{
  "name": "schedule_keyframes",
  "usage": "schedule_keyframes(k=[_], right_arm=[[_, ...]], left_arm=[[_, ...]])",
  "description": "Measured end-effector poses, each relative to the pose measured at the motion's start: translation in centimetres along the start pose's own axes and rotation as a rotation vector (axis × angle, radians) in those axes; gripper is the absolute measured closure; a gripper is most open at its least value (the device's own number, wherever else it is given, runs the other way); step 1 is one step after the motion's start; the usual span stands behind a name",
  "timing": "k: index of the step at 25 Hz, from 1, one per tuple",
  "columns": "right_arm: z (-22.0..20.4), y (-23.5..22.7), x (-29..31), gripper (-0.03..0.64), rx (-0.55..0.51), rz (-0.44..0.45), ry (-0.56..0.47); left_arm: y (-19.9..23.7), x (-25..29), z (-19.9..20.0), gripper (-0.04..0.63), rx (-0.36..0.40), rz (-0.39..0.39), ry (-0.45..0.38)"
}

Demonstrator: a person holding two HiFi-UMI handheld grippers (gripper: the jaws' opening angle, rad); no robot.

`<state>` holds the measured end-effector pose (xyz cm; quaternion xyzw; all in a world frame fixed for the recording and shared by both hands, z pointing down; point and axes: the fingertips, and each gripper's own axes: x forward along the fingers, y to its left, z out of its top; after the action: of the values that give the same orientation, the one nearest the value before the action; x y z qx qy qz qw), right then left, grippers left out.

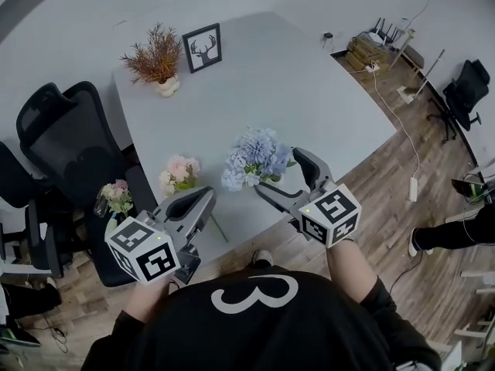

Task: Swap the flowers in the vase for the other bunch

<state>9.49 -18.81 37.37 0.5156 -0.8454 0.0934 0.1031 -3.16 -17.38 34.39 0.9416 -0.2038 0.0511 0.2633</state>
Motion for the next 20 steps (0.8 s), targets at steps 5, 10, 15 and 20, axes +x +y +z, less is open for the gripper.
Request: schedule_keyframes(k=[5, 10, 15, 20], right_arm=[[-0.9, -0.6, 2.1, 0.169, 0.002, 0.021, 0.002], [-2.3, -0.7, 3.5, 0.169, 0.025, 0.054, 0.009], [-2.9, -0.9, 4.2, 0.172, 0.034, 0.076, 0.012], [-3.0, -1.4, 4.3, 0.291, 0.033, 0.088, 0.012]], left_arm=[[0.2, -0.1, -0.3, 0.584, -0.014, 0.02, -0.003], [0.1, 0.0, -1.1, 0.584, -0.026, 0.04, 0.0], [0.6, -0.1, -1.8, 0.584, -0.044, 0.083, -0.003], [1.3, -0.2, -2.0, 0.584, -0.065, 0.131, -0.018]])
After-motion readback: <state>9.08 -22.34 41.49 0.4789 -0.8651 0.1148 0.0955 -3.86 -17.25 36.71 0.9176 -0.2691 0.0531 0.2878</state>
